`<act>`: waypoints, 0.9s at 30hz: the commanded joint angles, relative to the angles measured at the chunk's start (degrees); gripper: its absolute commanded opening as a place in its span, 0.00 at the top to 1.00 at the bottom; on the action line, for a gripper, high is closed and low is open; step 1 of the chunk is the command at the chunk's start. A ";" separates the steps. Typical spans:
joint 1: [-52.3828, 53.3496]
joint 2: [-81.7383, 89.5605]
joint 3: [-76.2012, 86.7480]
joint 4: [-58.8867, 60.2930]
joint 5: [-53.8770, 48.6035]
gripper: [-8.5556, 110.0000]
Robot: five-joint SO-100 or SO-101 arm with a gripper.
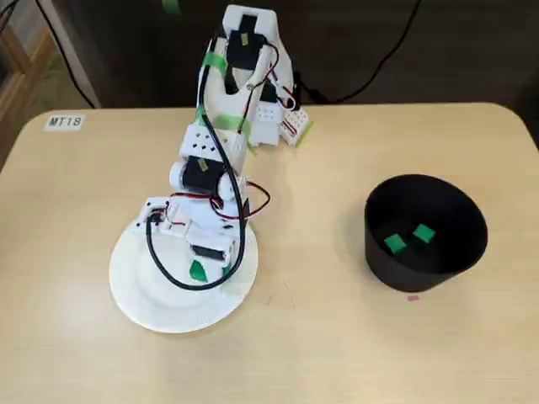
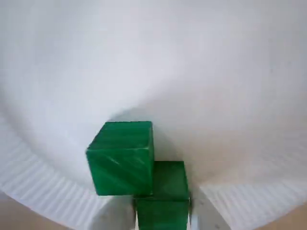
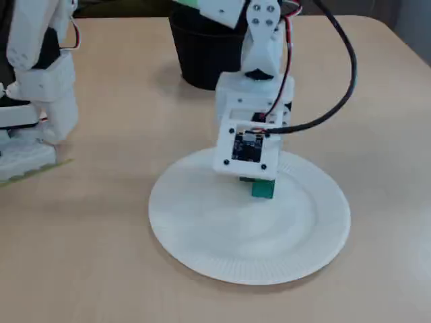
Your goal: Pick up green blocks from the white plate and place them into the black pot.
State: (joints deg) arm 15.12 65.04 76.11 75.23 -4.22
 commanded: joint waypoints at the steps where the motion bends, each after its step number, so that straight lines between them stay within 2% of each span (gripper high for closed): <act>1: 1.41 0.62 -3.34 -0.97 -0.53 0.95; 5: 1.58 4.22 -3.34 -2.46 -2.64 0.95; 9: -1.49 15.56 -0.09 -8.17 -4.13 0.95; 11: -4.83 25.58 6.68 -17.40 -4.04 0.95; 14: -12.13 42.89 25.49 -40.96 -0.44 0.95; 22: -37.62 51.42 29.53 -44.03 -0.09 0.95; 27: -47.20 51.59 38.41 -49.57 0.97 0.95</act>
State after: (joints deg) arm -28.65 113.91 111.18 29.18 -3.78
